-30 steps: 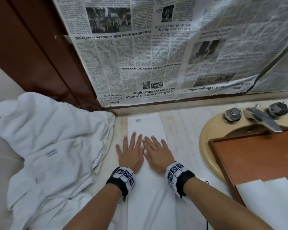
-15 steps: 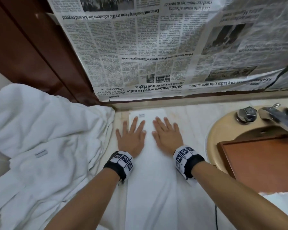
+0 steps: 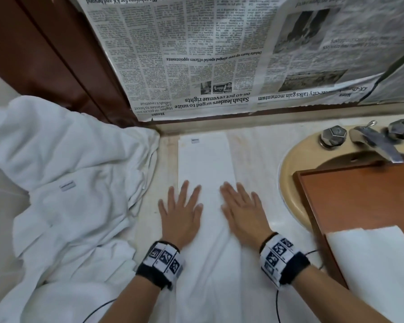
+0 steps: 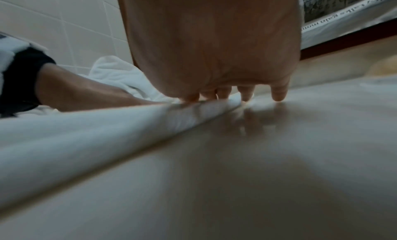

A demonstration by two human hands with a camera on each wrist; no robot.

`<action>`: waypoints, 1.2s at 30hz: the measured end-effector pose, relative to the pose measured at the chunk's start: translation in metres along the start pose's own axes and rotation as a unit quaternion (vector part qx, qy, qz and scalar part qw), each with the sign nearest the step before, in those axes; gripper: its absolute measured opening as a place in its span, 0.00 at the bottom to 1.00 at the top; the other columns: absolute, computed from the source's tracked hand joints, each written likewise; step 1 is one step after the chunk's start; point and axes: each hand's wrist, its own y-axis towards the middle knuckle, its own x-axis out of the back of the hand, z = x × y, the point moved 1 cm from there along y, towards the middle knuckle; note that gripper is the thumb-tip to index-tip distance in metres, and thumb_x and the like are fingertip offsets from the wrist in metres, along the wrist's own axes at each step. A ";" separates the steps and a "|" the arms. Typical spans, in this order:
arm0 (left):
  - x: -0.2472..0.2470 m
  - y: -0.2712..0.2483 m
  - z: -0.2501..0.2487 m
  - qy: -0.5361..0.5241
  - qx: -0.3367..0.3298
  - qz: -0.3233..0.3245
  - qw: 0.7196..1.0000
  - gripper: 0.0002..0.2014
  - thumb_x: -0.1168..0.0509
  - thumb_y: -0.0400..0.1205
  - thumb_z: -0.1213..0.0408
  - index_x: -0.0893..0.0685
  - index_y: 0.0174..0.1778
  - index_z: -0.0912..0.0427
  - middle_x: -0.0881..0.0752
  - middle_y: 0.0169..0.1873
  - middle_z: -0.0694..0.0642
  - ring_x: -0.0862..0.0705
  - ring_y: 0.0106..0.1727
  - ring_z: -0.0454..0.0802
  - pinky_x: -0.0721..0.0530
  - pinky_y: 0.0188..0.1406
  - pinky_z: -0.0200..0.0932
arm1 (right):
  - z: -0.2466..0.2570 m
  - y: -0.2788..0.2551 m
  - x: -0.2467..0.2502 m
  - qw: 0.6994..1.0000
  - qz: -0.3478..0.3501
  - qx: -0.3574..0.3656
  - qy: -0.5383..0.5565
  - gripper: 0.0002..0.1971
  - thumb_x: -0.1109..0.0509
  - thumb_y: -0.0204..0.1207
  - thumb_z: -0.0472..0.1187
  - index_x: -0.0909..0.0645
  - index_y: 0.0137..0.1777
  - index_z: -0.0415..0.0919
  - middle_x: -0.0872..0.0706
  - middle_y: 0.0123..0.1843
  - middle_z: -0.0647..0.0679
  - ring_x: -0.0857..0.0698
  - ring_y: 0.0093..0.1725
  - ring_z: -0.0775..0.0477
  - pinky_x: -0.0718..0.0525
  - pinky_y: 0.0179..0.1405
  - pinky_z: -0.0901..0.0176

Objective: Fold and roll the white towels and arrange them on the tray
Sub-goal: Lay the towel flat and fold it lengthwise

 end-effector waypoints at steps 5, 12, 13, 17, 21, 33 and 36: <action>0.003 -0.008 0.015 0.004 0.038 -0.016 0.999 0.26 0.61 0.90 0.43 0.55 0.87 0.33 0.58 0.87 0.39 0.61 0.88 0.54 0.61 0.84 0.65 | -0.025 -0.009 -0.007 0.998 0.011 -0.062 -0.017 0.28 0.69 0.88 0.55 0.68 0.86 0.55 0.70 0.85 0.65 0.66 0.86 0.50 0.61 0.84 0.38; -0.002 -0.054 0.006 0.027 0.013 0.051 0.998 0.30 0.70 0.84 0.36 0.62 0.85 0.32 0.67 0.85 0.36 0.67 0.87 0.55 0.62 0.82 0.69 | 0.005 -0.040 -0.002 1.000 -0.008 -0.015 0.026 0.29 0.68 0.86 0.54 0.58 0.88 0.54 0.61 0.87 0.61 0.60 0.87 0.50 0.55 0.84 0.40; -0.006 -0.062 0.005 0.042 0.009 0.053 0.998 0.34 0.75 0.79 0.35 0.65 0.85 0.32 0.69 0.84 0.36 0.68 0.87 0.55 0.62 0.82 0.69 | 0.013 -0.048 -0.009 1.000 0.004 0.009 0.015 0.32 0.71 0.84 0.55 0.57 0.88 0.53 0.60 0.87 0.61 0.59 0.87 0.50 0.54 0.84 0.40; -0.018 -0.072 0.006 0.054 0.017 0.040 0.998 0.36 0.80 0.74 0.34 0.69 0.83 0.31 0.72 0.83 0.35 0.70 0.86 0.54 0.64 0.82 0.69 | 0.010 -0.056 -0.032 1.000 0.003 -0.001 -0.014 0.34 0.71 0.83 0.56 0.55 0.88 0.49 0.59 0.87 0.59 0.55 0.87 0.50 0.50 0.84 0.38; -0.024 -0.059 -0.001 0.063 0.026 0.034 0.997 0.35 0.82 0.74 0.34 0.73 0.82 0.31 0.75 0.82 0.35 0.72 0.85 0.56 0.67 0.81 0.71 | -0.007 -0.038 -0.023 0.999 0.026 0.009 -0.027 0.40 0.82 0.72 0.58 0.67 0.86 0.49 0.70 0.85 0.60 0.63 0.86 0.53 0.64 0.83 0.47; 0.000 -0.016 -0.020 0.010 0.027 0.034 0.999 0.30 0.51 0.89 0.44 0.48 0.88 0.43 0.54 0.88 0.45 0.55 0.88 0.56 0.54 0.84 0.67 | -0.032 0.011 0.020 0.999 0.026 0.005 -0.043 0.28 0.53 0.89 0.39 0.54 0.88 0.47 0.56 0.89 0.54 0.51 0.87 0.45 0.41 0.82 0.42; 0.006 -0.043 -0.002 -0.099 -0.044 0.007 0.994 0.25 0.41 0.86 0.53 0.26 0.79 0.54 0.27 0.78 0.58 0.28 0.78 0.59 0.29 0.77 0.56 | -0.022 -0.034 0.018 0.995 -0.018 0.045 0.082 0.25 0.42 0.87 0.42 0.36 0.83 0.41 0.35 0.85 0.46 0.34 0.81 0.41 0.31 0.76 0.49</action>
